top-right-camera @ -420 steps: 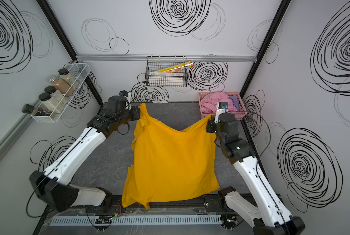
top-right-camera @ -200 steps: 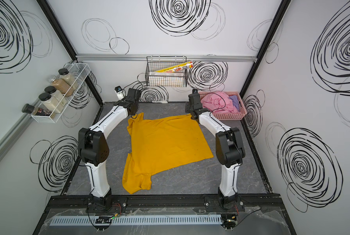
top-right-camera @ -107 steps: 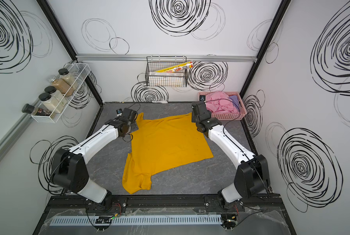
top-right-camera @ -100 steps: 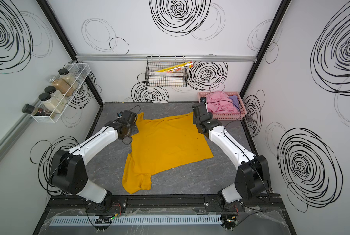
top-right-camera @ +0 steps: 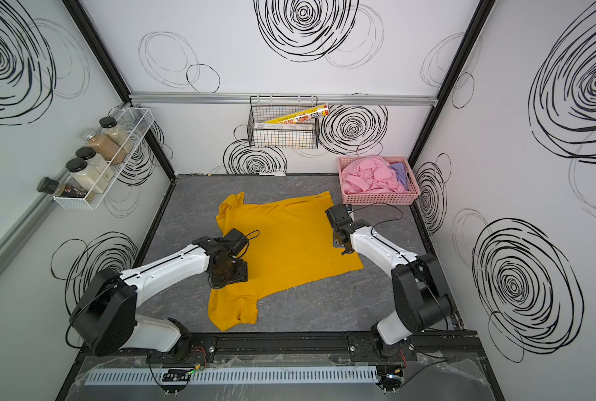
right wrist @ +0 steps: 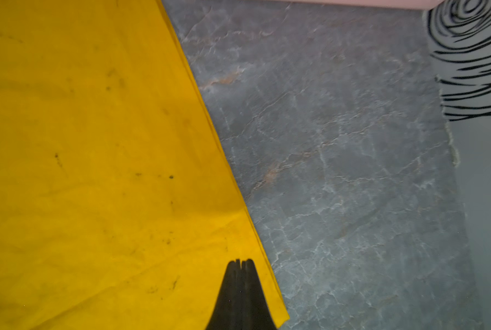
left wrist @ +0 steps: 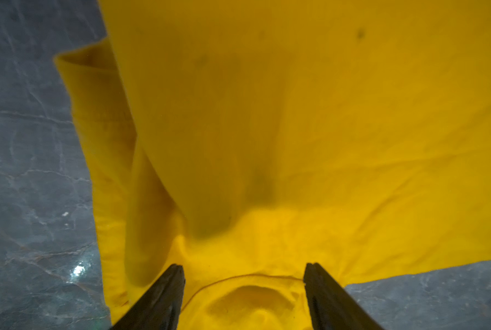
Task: Fold and stack t-shirts
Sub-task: Move the T-shirt to the center of the board.
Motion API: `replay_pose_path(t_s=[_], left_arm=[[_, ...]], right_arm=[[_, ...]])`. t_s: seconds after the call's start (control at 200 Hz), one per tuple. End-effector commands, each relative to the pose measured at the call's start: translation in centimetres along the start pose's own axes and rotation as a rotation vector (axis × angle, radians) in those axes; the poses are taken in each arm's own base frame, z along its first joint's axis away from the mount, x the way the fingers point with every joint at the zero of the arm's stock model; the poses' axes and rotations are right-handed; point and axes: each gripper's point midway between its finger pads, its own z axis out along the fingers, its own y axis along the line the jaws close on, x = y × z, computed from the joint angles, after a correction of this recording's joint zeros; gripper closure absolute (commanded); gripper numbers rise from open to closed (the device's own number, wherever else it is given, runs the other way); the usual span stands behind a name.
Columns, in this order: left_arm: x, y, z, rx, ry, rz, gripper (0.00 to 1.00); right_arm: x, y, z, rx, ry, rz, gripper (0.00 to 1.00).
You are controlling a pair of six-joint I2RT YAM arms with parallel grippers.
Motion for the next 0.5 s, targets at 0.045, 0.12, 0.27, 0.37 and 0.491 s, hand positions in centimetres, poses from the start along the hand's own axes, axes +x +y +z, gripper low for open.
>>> replay_pose_path(t_s=[0.045,0.12,0.27,0.37,0.491], left_arm=[[0.0,0.1,2.0,-0.028,0.022,-0.036,0.27],[-0.2,0.5,2.9,-0.067,0.026,-0.055,0.27],[-1.4,1.1,4.7,-0.097,0.039,-0.099,0.27],[-3.2,1.6,5.6,-0.122,0.046,-0.124,0.28],[-6.4,2.3,5.7,-0.153,0.024,-0.147,0.28]], right_arm=[[1.7,2.6,1.7,-0.098,0.089,0.008,1.00],[2.3,3.1,2.3,-0.111,0.119,0.005,1.00],[3.0,3.7,3.2,-0.126,0.148,-0.001,1.00],[3.8,4.0,4.0,-0.126,0.177,-0.012,1.00],[4.0,4.3,4.5,-0.125,0.193,-0.020,1.00]])
